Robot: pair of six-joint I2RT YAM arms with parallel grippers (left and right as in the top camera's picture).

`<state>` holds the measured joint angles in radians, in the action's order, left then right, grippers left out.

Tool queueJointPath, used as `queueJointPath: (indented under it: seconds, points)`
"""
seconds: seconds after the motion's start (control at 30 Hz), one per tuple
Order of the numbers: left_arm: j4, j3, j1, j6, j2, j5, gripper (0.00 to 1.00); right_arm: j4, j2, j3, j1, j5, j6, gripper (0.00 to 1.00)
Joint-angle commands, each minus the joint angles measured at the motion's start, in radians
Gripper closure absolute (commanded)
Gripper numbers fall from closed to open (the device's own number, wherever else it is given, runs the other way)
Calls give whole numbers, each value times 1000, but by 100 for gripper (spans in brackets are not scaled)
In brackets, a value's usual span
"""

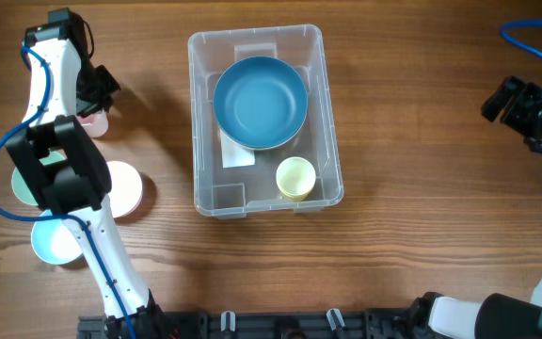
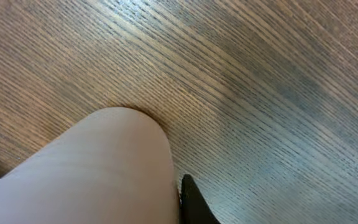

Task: Pack container
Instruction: 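Grasp the pink cup with the left gripper, then place the pink cup into the stacked cups in the bin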

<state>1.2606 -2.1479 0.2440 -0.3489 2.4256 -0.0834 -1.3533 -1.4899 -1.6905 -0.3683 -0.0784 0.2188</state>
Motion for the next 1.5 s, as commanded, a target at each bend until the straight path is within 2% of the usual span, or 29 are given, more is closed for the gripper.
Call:
queueJointPath:
  seconds: [0.0, 0.07, 0.2, 0.33, 0.4, 0.53, 0.7, 0.83, 1.03, 1.27, 1.47]
  points:
    - [3, 1, -9, 5, -69, 3, 96, 3, 13, 4, 0, -12, -10, 0]
    - [37, 1, -48, 5, -225, 4, 96, 2, 13, 4, 0, -12, -10, 0]
    - [116, 1, -148, 4, -411, 4, 96, 0, 13, 4, 0, -12, -10, 0]
    - [204, 1, -364, -35, -597, 4, 96, -3, 13, 4, 0, -13, -10, 0]
    - [224, 1, -534, -89, -660, 5, 96, -6, 13, 4, 1, -14, -9, 0]
    - [226, 1, -839, -188, -658, 5, 96, -13, 13, 4, 0, -27, -10, 0]
    - [243, 2, -1061, -256, -579, 4, 96, -14, 13, 4, 0, -27, -9, 0]
    - [306, 3, -1109, -295, -518, 7, 96, -16, 13, 4, 0, -27, -10, 0]
    - [309, 89, -1113, -296, -459, 52, 96, -17, 13, 4, 0, -27, -10, 0]
    - [172, 238, -1112, -288, -456, 68, 96, -18, 13, 4, 0, -27, -10, 0]
    - [101, 280, -1110, -256, -456, 68, 96, -19, 13, 4, 0, -27, -10, 0]
